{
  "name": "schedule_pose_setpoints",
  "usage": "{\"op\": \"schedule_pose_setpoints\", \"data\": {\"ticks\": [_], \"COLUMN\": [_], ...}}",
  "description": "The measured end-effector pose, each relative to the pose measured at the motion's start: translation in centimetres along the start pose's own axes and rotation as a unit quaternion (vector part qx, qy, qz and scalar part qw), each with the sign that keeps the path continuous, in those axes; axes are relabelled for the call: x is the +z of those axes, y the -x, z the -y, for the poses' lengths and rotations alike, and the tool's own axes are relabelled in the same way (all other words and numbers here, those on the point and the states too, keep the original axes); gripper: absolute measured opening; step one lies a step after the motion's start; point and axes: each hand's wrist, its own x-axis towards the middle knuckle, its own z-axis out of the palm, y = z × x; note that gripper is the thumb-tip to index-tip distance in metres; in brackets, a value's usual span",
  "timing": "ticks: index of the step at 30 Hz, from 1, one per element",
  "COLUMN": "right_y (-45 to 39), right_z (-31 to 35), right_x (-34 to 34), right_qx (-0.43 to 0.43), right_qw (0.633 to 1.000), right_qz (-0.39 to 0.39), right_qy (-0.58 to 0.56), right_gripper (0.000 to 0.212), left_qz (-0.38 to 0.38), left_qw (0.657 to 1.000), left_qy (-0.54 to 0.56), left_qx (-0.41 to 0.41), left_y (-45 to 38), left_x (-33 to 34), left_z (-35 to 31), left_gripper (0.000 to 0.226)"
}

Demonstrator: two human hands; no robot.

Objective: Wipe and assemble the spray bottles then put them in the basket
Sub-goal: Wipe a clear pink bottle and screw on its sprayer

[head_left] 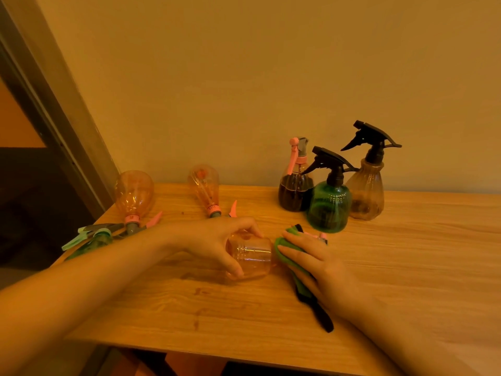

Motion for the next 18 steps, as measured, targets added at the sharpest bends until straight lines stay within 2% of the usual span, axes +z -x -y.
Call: {"op": "schedule_pose_setpoints", "data": {"ticks": [10,18], "right_y": [1.8,3.4], "right_z": [-2.2,-2.3], "right_x": [-1.1,-2.8], "right_qx": [-0.054,-0.043], "right_qw": [0.992,0.994], "right_qz": [0.110,0.094], "right_qy": [0.031,0.020], "right_gripper": [0.038,0.034], "left_qz": [0.001,-0.006], "left_qw": [1.000,1.000], "left_qy": [0.015,0.009], "left_qx": [-0.002,0.004], "left_y": [0.0,-0.2], "left_x": [-0.1,-0.1], "left_z": [0.2,0.5], "left_gripper": [0.067,0.070]}}
